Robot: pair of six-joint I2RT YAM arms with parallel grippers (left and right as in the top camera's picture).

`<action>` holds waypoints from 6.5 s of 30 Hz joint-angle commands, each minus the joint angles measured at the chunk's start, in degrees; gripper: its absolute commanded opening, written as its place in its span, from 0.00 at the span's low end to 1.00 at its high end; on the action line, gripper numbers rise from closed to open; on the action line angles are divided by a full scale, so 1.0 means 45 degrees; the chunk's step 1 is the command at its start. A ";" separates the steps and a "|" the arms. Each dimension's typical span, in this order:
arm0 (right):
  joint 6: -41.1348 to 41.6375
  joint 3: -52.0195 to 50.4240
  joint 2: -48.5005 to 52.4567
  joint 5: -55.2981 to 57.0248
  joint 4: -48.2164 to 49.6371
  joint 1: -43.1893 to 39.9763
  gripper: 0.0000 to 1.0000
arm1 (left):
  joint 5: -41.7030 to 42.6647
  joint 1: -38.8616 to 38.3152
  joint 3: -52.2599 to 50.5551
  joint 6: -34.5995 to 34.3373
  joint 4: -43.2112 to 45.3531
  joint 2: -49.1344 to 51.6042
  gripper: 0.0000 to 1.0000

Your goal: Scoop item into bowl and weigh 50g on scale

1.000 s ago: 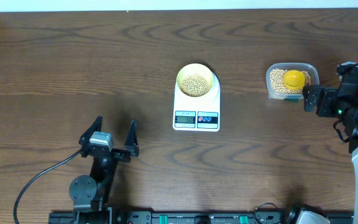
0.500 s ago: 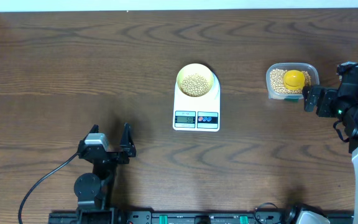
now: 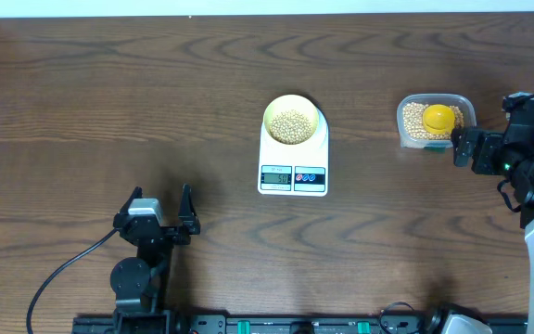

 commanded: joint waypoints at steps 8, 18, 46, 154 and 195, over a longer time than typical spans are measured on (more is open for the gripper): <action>-0.0180 0.0039 -0.0005 0.0010 -0.0015 0.0063 0.99 | 0.0049 0.0044 -0.0151 0.0359 -0.0539 -0.0117 0.92; -0.0180 0.0039 -0.0005 0.0010 -0.0015 0.0063 0.99 | 0.0049 0.0044 -0.0151 0.0359 -0.0539 -0.0078 0.91; -0.0180 0.0039 -0.0005 0.0010 -0.0015 0.0063 0.99 | 0.0049 0.0044 -0.0151 0.0359 -0.0539 -0.0078 0.91; -0.0223 -1.2133 -1.5091 0.4677 0.6295 0.4056 0.99 | 0.0049 0.0044 -0.0151 0.0359 -0.0539 -0.0078 0.92; 0.0680 -1.2123 -1.5091 0.6285 0.6465 0.5178 0.99 | 0.0049 0.0044 -0.0151 0.0359 -0.0539 -0.0078 0.91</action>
